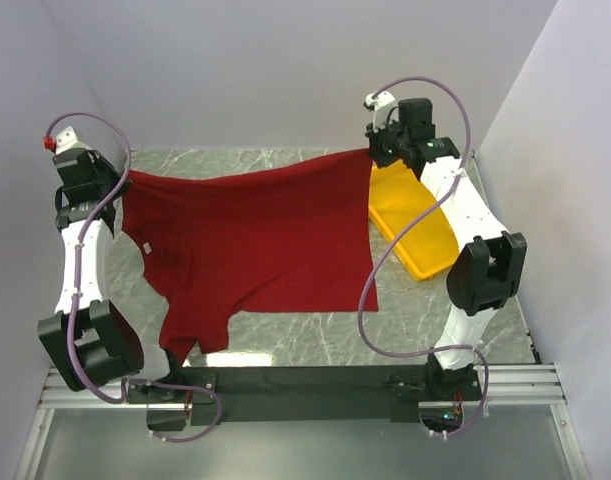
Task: Fold and stack the t-shirts
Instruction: Flatten the tshirt out
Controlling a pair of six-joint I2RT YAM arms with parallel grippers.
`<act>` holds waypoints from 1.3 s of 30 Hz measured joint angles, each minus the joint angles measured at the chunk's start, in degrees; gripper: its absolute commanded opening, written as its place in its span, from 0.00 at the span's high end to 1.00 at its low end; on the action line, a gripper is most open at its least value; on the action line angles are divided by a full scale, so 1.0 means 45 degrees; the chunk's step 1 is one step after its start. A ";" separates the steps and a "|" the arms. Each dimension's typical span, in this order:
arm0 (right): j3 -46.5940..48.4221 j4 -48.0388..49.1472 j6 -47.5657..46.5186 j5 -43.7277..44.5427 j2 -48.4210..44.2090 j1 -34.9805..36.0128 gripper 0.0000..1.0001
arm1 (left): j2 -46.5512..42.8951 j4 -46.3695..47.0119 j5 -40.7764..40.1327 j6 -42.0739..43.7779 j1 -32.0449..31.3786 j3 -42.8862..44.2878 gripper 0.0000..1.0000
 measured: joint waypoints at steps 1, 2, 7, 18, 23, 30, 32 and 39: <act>0.0078 0.0068 0.0087 -0.0029 -0.0049 0.0000 1.00 | -0.0126 0.0189 0.0024 0.0126 0.0000 -0.0053 0.99; 0.0194 0.0131 0.0219 -0.0068 -0.0097 -0.0029 1.00 | -0.0316 0.0520 0.0034 0.0321 0.0005 -0.0199 0.99; 0.0874 0.0364 0.0748 -0.0437 -0.0355 -0.0379 1.00 | -0.1496 0.2152 0.0423 0.1166 0.0005 -0.1321 0.99; 0.0908 0.0500 0.1447 -0.1078 -0.0845 -0.0811 1.00 | -0.2584 0.4498 0.1093 0.1491 0.0185 -0.2574 0.99; 0.0908 0.0481 0.1423 -0.1734 -0.0855 -0.1078 1.00 | -0.2594 0.5003 0.1593 0.0685 0.0704 -0.2560 0.99; -0.0986 -0.0063 0.0097 -0.4002 -0.2025 -0.1132 1.00 | -0.2540 0.3939 0.3191 -0.0024 0.0899 -0.2385 0.99; -0.2259 -0.0423 -0.0622 -0.4371 -0.2744 -0.1132 1.00 | -0.2803 0.3322 0.3541 -0.0345 0.0899 -0.2846 0.99; -0.6640 -0.1535 -0.2535 -0.4512 -0.4221 -0.1132 1.00 | -0.3852 0.0039 0.4770 -0.2429 0.0933 -0.5668 0.99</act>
